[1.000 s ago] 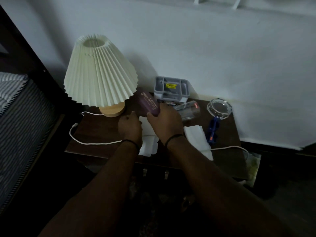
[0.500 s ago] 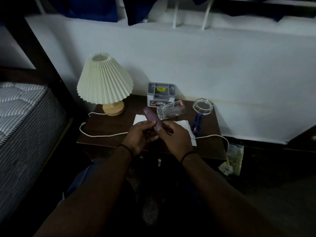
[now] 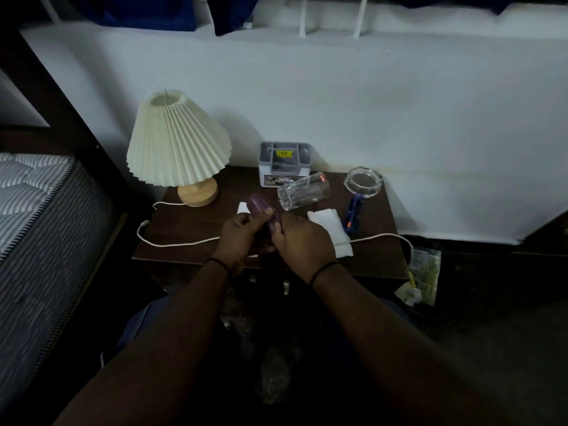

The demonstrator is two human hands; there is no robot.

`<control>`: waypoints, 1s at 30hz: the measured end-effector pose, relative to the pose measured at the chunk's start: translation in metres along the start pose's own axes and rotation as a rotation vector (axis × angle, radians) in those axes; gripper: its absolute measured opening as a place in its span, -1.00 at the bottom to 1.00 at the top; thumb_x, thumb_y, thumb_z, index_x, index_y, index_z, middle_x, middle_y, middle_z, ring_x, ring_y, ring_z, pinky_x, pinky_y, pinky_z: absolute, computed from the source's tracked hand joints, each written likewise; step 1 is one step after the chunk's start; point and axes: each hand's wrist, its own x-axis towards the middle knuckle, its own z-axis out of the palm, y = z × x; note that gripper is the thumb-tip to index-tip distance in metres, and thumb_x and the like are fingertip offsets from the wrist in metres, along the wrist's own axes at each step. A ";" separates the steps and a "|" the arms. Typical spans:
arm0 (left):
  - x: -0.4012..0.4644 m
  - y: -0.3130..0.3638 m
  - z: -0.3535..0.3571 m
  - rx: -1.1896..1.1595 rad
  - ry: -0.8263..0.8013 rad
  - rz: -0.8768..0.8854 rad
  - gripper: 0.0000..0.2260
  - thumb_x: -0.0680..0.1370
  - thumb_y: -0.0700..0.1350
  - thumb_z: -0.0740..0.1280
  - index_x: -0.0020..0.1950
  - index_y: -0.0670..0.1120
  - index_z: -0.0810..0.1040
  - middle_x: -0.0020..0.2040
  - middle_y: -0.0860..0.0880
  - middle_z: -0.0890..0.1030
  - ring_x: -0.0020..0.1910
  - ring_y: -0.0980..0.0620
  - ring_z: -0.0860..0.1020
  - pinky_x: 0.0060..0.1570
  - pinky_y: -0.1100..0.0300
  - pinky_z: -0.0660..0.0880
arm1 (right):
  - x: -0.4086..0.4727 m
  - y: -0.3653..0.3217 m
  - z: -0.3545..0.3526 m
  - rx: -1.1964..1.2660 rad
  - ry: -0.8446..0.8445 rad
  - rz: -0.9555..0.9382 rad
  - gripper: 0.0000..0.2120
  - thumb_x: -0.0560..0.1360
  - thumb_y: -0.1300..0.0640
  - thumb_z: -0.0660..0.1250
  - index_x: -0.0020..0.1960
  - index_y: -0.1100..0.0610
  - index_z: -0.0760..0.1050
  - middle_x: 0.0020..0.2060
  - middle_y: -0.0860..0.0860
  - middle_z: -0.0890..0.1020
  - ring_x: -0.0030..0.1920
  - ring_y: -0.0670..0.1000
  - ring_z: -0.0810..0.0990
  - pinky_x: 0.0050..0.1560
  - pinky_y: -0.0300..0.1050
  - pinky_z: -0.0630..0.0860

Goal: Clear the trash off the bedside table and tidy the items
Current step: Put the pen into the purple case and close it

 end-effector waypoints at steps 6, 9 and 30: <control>0.007 0.004 -0.001 0.022 -0.038 -0.002 -0.70 0.48 0.01 0.46 -0.03 -0.22 0.57 -0.20 -0.22 0.67 -0.30 -0.13 0.65 -0.29 0.08 0.60 | 0.005 0.003 0.005 -0.068 -0.091 0.043 -0.74 0.58 0.05 0.27 -0.10 0.24 0.56 -0.24 0.15 0.64 -0.29 0.16 0.66 -0.39 -0.14 0.38; 0.009 0.005 -0.003 -0.025 -0.073 -0.063 -0.78 0.56 0.00 0.34 -0.01 -0.15 0.58 -0.18 -0.15 0.67 -0.26 -0.11 0.64 -0.34 0.12 0.58 | 0.007 0.016 0.003 0.115 -0.086 0.244 -0.71 0.62 0.10 0.15 -0.08 0.26 0.55 -0.17 0.19 0.66 -0.14 0.21 0.66 -0.27 -0.10 0.36; 0.045 0.003 0.006 -0.228 -0.064 -0.187 -0.63 0.63 0.00 0.24 0.38 -0.14 0.49 0.14 -0.13 0.63 0.10 -0.11 0.61 0.01 -0.06 0.58 | 0.018 0.125 0.031 0.194 -0.129 0.966 -0.58 0.52 -0.17 0.32 0.06 0.19 0.61 0.00 0.18 0.65 0.06 0.22 0.62 0.01 0.05 0.59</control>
